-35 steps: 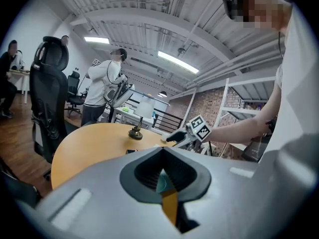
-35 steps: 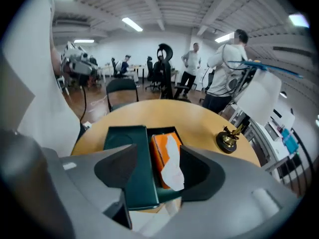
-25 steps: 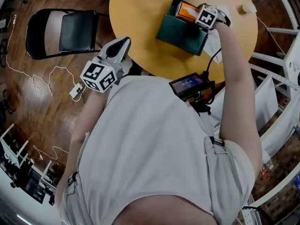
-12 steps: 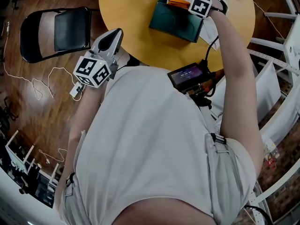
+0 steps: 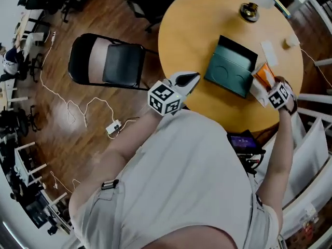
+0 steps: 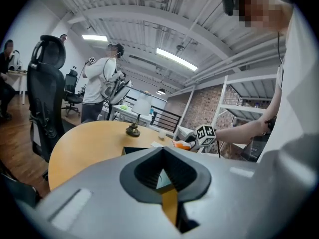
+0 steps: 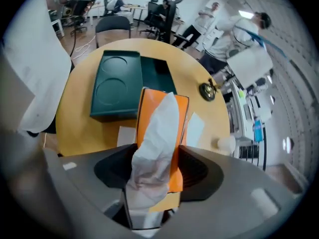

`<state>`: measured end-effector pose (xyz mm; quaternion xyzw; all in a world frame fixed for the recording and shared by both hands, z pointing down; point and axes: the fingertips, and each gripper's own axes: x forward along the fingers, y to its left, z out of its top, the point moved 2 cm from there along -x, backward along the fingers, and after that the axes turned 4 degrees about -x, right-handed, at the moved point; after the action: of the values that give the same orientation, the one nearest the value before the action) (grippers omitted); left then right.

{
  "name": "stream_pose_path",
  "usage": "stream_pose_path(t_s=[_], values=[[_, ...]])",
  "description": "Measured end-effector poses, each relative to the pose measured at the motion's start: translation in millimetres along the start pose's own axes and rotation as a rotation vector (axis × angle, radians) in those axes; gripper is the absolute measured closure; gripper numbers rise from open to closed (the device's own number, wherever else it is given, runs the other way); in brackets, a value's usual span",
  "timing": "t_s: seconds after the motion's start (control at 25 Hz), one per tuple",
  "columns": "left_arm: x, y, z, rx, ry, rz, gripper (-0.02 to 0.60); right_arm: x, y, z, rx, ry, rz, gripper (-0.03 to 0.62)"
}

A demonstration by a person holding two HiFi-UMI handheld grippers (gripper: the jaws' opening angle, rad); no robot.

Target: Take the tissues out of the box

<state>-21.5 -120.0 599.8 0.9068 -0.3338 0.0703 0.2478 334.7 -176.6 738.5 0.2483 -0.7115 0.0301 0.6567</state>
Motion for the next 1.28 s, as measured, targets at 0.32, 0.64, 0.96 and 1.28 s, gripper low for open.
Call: stream_pose_path(t_s=[0.32, 0.64, 0.96, 1.28], values=[[-18, -46, -12, 0.016, 0.071, -0.044, 0.581, -4, 105, -68, 0.222, 0.069, 0.073, 0.339], [2, -64, -5, 0.049, 0.053, -0.066, 0.581, 21, 97, -66, 0.079, 0.174, 0.059, 0.3], [-9, -53, 14, 0.061, 0.023, -0.094, 0.581, -69, 78, -63, 0.213, 0.018, -0.071, 0.27], [-13, -20, 51, 0.078, -0.011, -0.207, 0.581, -212, 59, 100, 0.678, -1.1, 0.101, 0.594]])
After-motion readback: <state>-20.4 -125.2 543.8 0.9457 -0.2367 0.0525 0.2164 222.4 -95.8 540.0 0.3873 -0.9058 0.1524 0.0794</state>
